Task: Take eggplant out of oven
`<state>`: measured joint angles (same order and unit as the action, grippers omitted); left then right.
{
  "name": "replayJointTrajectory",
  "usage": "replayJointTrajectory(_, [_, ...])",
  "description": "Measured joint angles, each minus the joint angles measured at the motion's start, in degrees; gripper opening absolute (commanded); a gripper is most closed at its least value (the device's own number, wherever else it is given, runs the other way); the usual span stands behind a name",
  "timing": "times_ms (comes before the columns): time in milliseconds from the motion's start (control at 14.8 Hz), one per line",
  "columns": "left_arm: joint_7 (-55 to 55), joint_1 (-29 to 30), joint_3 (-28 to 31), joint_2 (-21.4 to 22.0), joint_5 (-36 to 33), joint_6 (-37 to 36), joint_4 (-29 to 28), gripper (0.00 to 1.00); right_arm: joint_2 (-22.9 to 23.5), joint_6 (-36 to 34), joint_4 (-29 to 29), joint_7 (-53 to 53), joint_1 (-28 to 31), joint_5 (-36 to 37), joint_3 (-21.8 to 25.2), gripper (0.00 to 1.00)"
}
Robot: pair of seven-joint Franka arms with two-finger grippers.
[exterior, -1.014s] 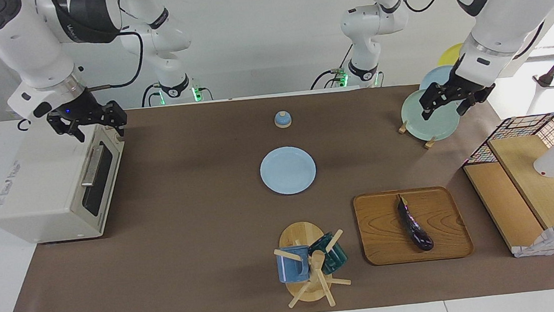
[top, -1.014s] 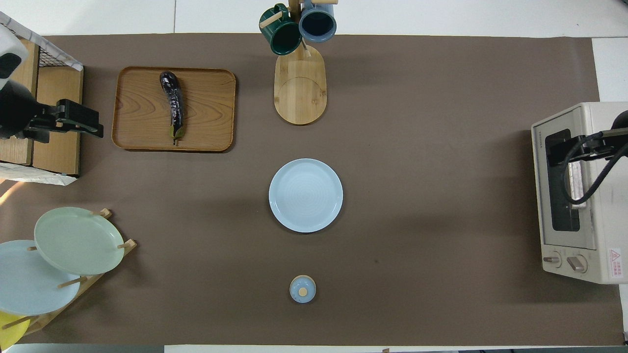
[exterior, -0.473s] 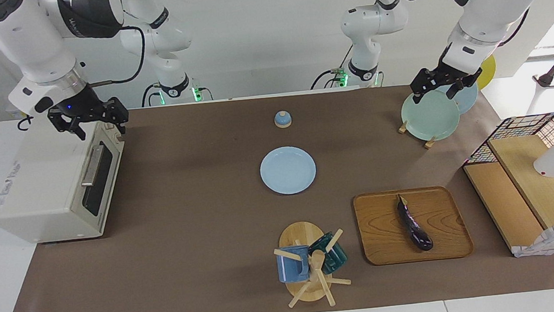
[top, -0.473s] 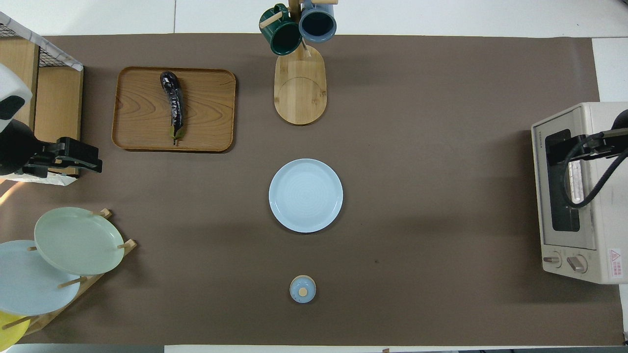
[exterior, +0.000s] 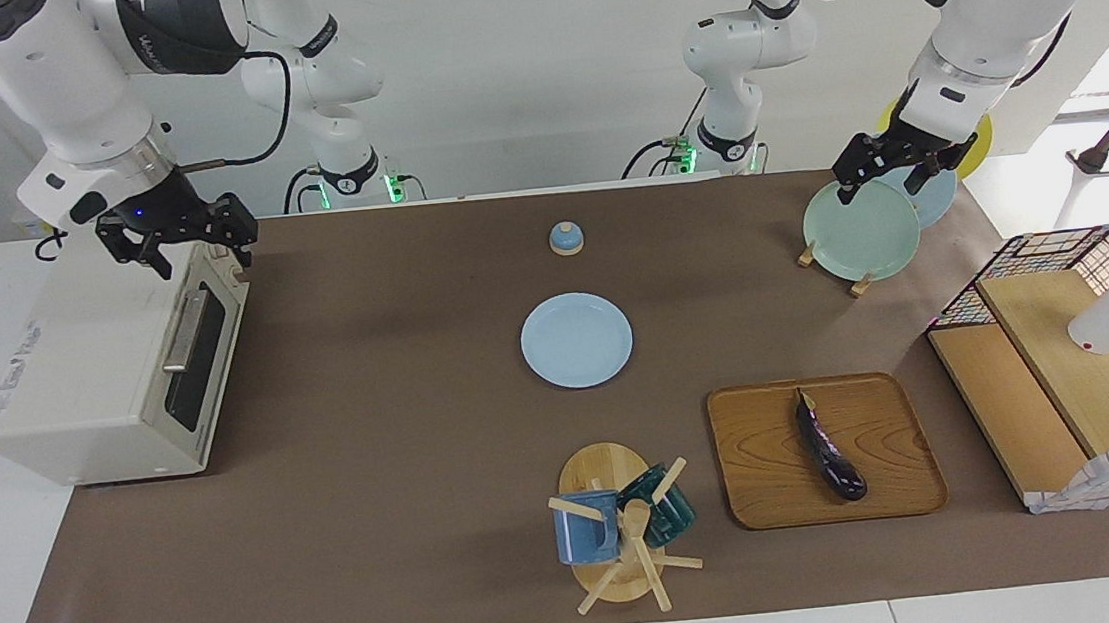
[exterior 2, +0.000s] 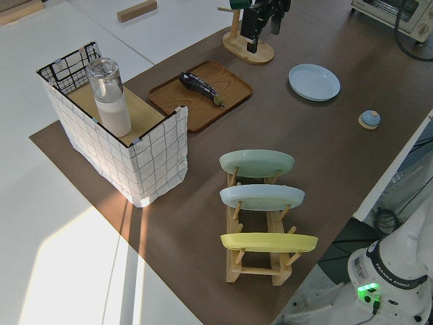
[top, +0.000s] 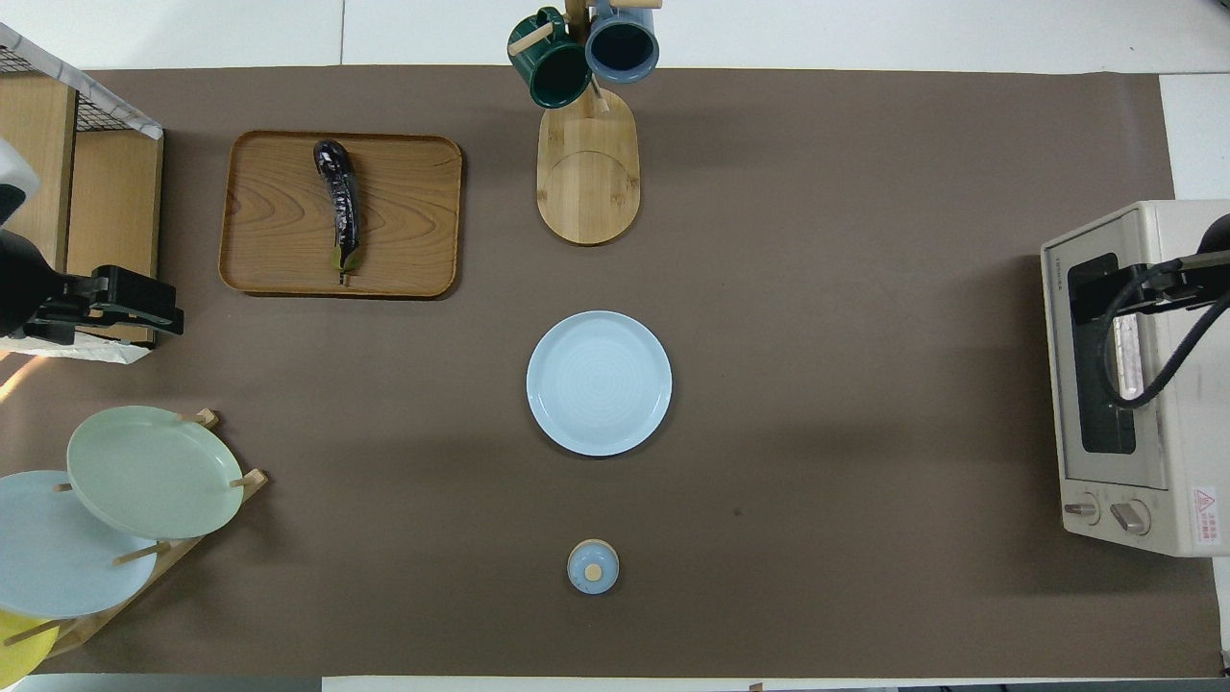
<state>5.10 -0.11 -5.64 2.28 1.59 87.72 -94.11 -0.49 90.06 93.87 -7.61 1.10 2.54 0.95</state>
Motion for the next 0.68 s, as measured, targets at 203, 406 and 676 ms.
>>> replayJointTrajectory(203, [0.0,-1.11,0.19,-0.01,-0.29,-0.02,-0.1,1.0,0.0,0.0,0.0,0.0,0.0,0.0,0.0,1.0])
replayJointTrajectory(406, [0.0,-1.13,0.5,-0.05,-0.29,0.08,-0.24,1.0,0.0,0.0,0.0,0.0,0.0,0.0,0.0,1.0])
replayJointTrajectory(676, [-0.04,-1.13,0.6,-0.31,-0.29,0.37,-0.81,1.0,0.0,0.0,0.0,0.0,-0.01,0.0,-0.23,1.0])
